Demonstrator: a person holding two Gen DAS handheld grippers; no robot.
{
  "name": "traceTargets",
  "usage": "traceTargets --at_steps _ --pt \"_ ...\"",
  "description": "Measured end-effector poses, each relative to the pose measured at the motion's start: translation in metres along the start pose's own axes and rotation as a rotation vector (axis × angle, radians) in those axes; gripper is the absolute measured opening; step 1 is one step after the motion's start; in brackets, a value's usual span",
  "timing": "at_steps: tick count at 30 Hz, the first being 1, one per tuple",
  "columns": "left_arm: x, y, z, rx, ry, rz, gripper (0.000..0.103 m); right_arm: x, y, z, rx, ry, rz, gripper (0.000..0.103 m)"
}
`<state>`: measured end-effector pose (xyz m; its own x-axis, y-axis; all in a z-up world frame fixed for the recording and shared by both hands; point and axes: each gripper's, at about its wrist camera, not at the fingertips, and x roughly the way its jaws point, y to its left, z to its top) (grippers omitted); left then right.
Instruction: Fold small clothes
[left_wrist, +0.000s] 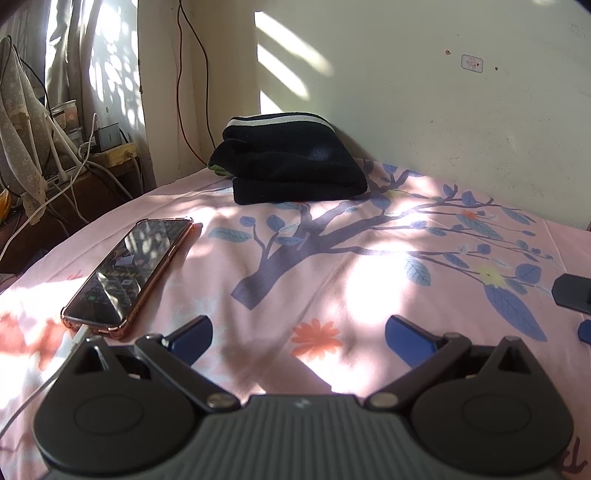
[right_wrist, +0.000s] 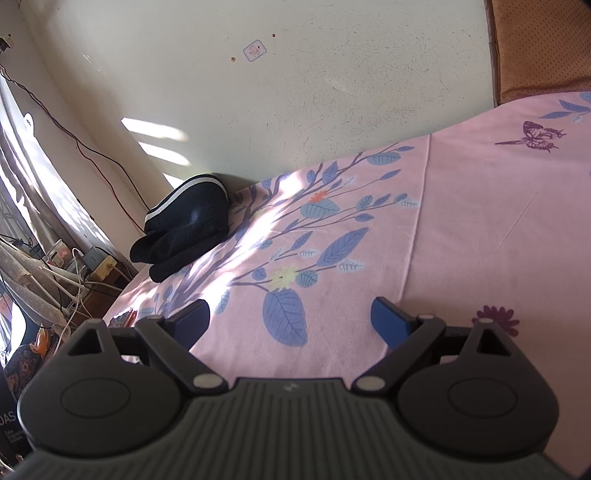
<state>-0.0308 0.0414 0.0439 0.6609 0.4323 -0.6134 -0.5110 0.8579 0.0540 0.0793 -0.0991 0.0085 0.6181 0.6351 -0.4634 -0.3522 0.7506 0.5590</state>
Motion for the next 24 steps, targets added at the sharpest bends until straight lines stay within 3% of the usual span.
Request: traceTargets --at_steps 24 --pt "-0.0053 -0.0025 -0.0009 0.02 -0.031 0.003 0.103 0.0 -0.0001 -0.0001 0.0 0.0 0.0 0.096"
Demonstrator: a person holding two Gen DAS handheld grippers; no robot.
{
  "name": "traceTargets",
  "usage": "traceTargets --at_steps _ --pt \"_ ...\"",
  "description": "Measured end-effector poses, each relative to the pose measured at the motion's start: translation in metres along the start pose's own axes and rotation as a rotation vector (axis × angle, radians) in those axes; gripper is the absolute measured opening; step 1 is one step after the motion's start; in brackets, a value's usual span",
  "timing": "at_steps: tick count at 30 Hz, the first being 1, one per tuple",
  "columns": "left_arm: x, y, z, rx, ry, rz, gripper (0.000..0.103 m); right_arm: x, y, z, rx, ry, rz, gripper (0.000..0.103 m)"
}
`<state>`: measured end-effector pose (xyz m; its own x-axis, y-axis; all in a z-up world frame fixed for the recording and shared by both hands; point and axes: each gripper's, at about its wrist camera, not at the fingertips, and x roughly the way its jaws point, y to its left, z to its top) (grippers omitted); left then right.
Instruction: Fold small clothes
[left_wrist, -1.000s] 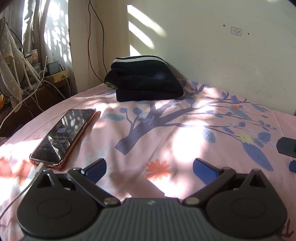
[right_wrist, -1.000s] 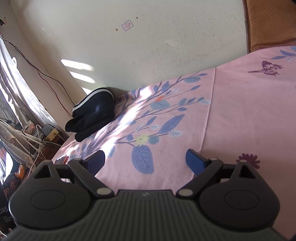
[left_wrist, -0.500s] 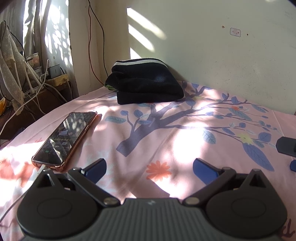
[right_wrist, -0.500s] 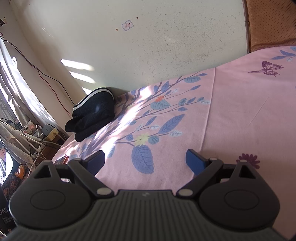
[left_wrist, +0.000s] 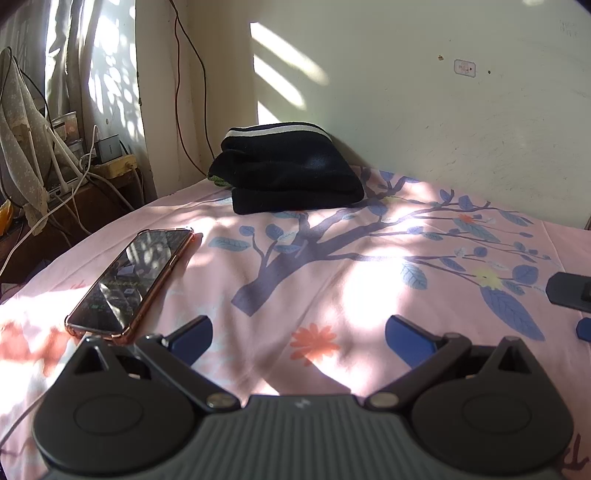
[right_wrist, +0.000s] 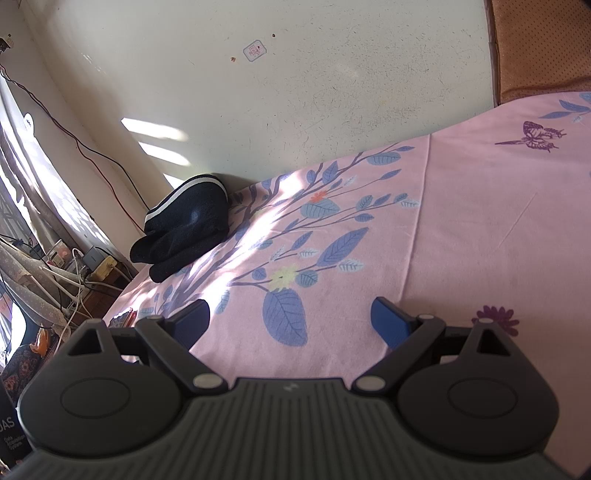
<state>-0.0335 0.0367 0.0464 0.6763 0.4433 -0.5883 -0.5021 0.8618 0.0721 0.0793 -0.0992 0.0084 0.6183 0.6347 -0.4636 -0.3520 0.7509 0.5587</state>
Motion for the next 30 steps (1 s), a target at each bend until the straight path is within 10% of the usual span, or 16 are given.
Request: traceTargets --at_steps 30 --pt "-0.007 0.003 -0.001 -0.016 -0.043 -0.006 0.103 0.0002 0.0 0.0001 0.0 0.0 -0.001 0.096"
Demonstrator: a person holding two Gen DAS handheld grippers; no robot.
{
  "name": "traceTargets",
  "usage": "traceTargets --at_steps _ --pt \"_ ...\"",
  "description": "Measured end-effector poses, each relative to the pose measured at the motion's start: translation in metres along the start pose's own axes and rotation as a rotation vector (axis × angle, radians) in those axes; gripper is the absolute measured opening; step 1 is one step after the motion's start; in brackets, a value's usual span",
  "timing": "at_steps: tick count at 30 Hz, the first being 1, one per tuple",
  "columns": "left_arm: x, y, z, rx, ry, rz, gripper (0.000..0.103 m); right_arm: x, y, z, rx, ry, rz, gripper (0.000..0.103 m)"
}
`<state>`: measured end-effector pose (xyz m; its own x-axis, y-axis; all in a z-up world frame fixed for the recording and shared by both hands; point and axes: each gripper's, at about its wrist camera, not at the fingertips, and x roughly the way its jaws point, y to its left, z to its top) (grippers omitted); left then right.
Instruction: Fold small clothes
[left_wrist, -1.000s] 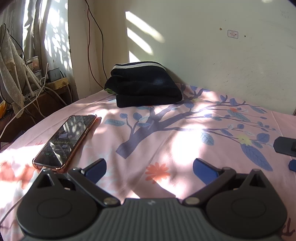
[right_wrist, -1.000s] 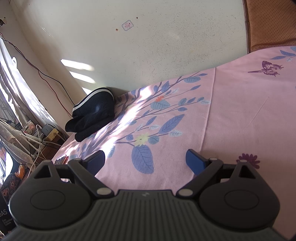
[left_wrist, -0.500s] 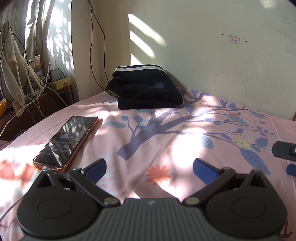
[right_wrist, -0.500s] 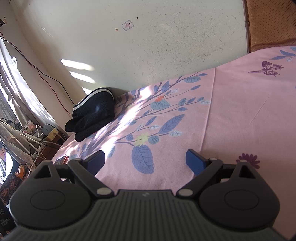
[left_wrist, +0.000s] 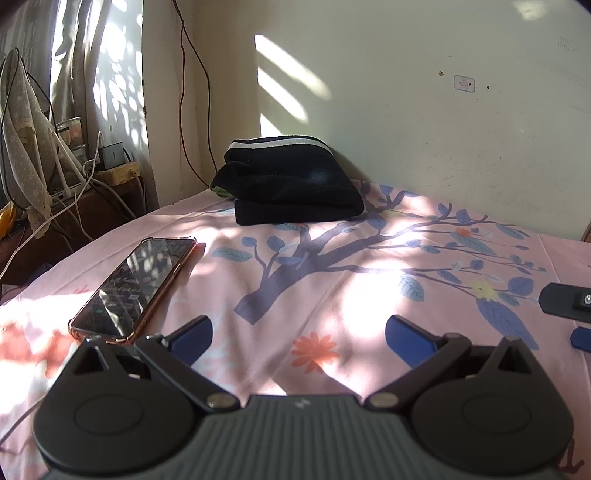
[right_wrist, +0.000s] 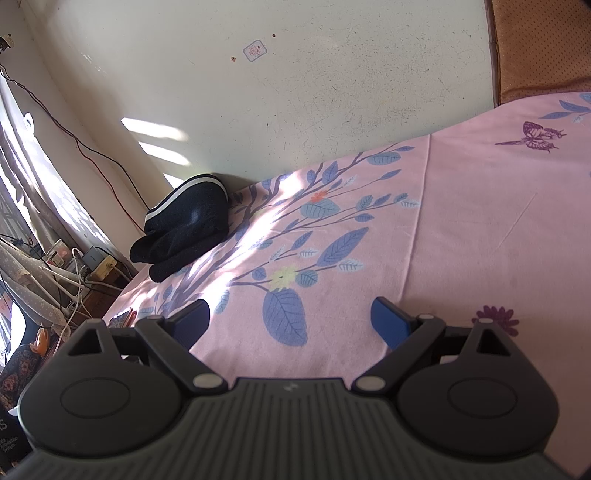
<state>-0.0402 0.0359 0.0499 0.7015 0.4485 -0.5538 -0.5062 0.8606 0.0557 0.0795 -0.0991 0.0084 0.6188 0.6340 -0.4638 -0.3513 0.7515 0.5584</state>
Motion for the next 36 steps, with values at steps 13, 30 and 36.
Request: traceTargets --at_steps 13,30,36 --pt "-0.0013 0.002 -0.0004 -0.009 -0.006 0.017 0.103 -0.0001 0.0 0.0 0.0 0.0 0.0 0.096" --pt "-0.0024 0.0046 0.0002 -0.02 -0.004 -0.025 0.103 0.0 -0.0001 -0.0001 0.0 0.0 0.0 0.096" --pt "-0.0058 -0.0013 -0.0007 0.018 -0.025 -0.02 0.103 0.0 -0.0002 -0.0001 0.0 0.0 0.0 0.096"
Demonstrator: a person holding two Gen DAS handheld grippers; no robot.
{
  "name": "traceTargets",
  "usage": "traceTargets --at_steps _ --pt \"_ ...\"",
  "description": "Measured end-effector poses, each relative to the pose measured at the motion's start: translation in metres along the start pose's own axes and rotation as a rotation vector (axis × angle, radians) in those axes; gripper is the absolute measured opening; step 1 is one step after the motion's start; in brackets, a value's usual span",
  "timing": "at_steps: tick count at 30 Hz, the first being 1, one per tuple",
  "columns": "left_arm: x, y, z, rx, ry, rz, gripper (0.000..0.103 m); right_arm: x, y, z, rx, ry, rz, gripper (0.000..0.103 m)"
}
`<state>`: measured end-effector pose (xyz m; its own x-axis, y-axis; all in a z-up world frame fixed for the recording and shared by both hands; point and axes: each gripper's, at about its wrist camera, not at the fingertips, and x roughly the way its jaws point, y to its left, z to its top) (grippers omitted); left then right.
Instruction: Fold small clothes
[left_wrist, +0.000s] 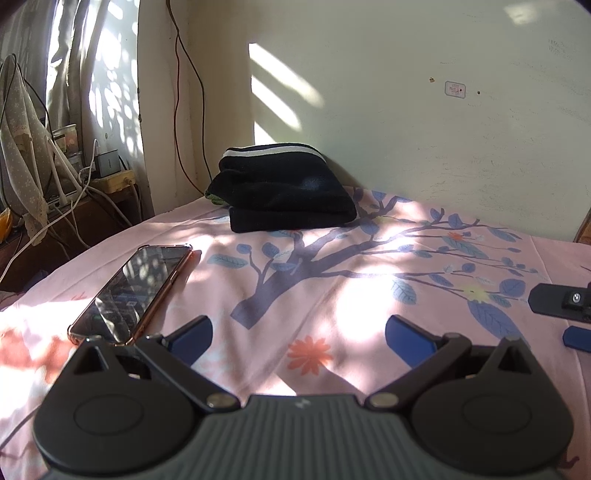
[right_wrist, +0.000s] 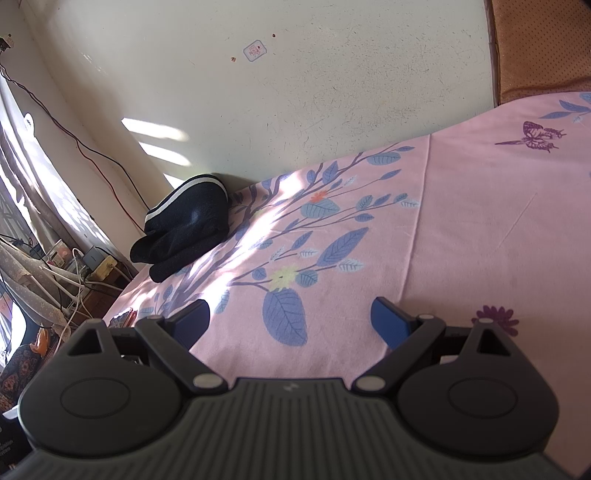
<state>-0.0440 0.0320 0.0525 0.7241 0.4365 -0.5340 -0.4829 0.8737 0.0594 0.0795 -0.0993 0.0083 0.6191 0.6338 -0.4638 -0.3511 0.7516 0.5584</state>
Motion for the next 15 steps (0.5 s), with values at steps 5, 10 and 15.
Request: traceTargets --at_steps 5,10,15 --pt "0.0022 -0.0003 0.0005 0.001 0.013 0.001 0.103 0.0 0.0 0.0 0.0 0.0 0.0 0.096" --pt "0.0039 0.0007 0.0004 0.0 0.027 0.001 0.103 0.0001 -0.0001 0.0 0.0 0.0 0.0 0.096" --pt "0.0045 -0.0014 -0.0001 0.012 0.03 0.004 0.103 0.0002 -0.0002 0.0 0.0 0.0 0.0 0.096"
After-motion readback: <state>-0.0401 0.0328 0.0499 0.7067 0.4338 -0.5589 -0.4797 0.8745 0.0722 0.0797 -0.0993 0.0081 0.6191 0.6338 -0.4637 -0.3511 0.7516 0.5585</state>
